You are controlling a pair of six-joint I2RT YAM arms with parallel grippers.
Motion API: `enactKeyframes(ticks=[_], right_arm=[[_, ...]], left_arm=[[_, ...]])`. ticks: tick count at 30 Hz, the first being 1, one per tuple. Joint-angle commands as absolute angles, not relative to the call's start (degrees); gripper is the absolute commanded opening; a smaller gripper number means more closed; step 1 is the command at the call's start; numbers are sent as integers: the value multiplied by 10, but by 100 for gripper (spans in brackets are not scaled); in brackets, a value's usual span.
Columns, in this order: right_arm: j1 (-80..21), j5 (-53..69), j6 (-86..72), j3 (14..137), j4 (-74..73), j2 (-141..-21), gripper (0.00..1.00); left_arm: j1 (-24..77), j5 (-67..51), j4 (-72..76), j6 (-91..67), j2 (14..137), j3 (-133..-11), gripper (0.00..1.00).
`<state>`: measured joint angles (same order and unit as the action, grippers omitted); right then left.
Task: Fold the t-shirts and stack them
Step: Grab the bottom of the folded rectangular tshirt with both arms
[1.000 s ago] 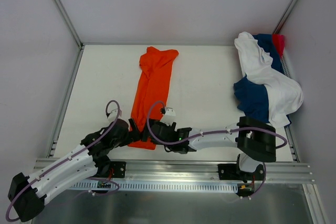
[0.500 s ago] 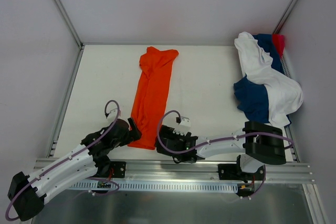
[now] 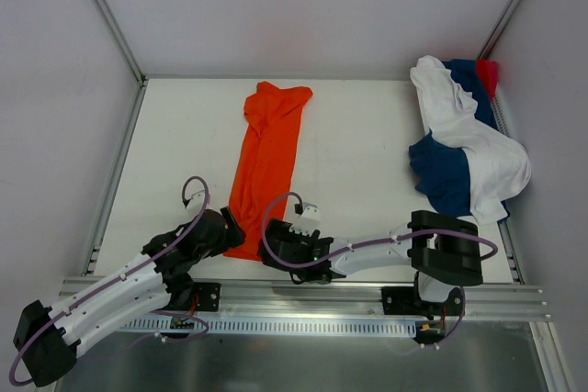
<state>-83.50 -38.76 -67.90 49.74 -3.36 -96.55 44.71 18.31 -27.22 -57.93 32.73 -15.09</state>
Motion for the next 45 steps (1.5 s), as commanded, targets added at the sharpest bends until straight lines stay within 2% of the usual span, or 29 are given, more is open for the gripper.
enactKeyframes(ticks=[1,6,7,9,10,14,16,19,22,23,26,27,29,36,38,40,41,45], right_arm=[[-838,-354,-683,512,-12,-997,90],[-839,-341,-683,514,13,-1014,75],[-839,-341,-683,515,15,-1018,68],[-840,-342,-683,516,15,-1019,63],[-841,-343,-683,517,12,-1020,56],[-845,-354,-690,522,-17,-1019,46],[-846,-357,-693,521,-24,-1019,36],[-846,-356,-698,518,-25,-1020,28],[-847,-354,-700,516,-25,-1024,23],[-846,-355,-700,516,-25,-1025,22],[-846,-357,-697,517,-25,-1026,21],[-846,-357,-695,517,-26,-1026,20],[-846,-358,-695,519,-27,-1027,20],[-846,-360,-693,518,-36,-1026,18],[-846,-362,-693,518,-44,-1023,15],[-847,-365,-693,516,-51,-1014,3],[-850,-368,-693,511,-56,-1011,1],[-862,-390,-695,506,-86,-985,0]], left_arm=[[453,192,-278,-591,324,-140,77],[454,192,-276,-593,317,-134,69],[454,192,-276,-593,316,-134,69],[454,192,-274,-593,316,-133,68],[454,193,-273,-593,316,-133,67],[454,195,-272,-592,317,-133,63],[454,197,-272,-592,317,-131,62],[455,197,-270,-593,316,-129,60],[455,197,-269,-593,312,-127,51],[455,197,-270,-594,311,-127,42],[455,198,-270,-594,309,-127,25],[455,197,-269,-593,309,-127,14],[455,196,-269,-593,312,-128,7],[455,193,-267,-591,314,-129,0],[455,194,-267,-589,316,-130,0],[455,190,-267,-582,314,-132,0],[456,187,-267,-578,314,-134,0],[456,160,-267,-571,302,-141,0]])
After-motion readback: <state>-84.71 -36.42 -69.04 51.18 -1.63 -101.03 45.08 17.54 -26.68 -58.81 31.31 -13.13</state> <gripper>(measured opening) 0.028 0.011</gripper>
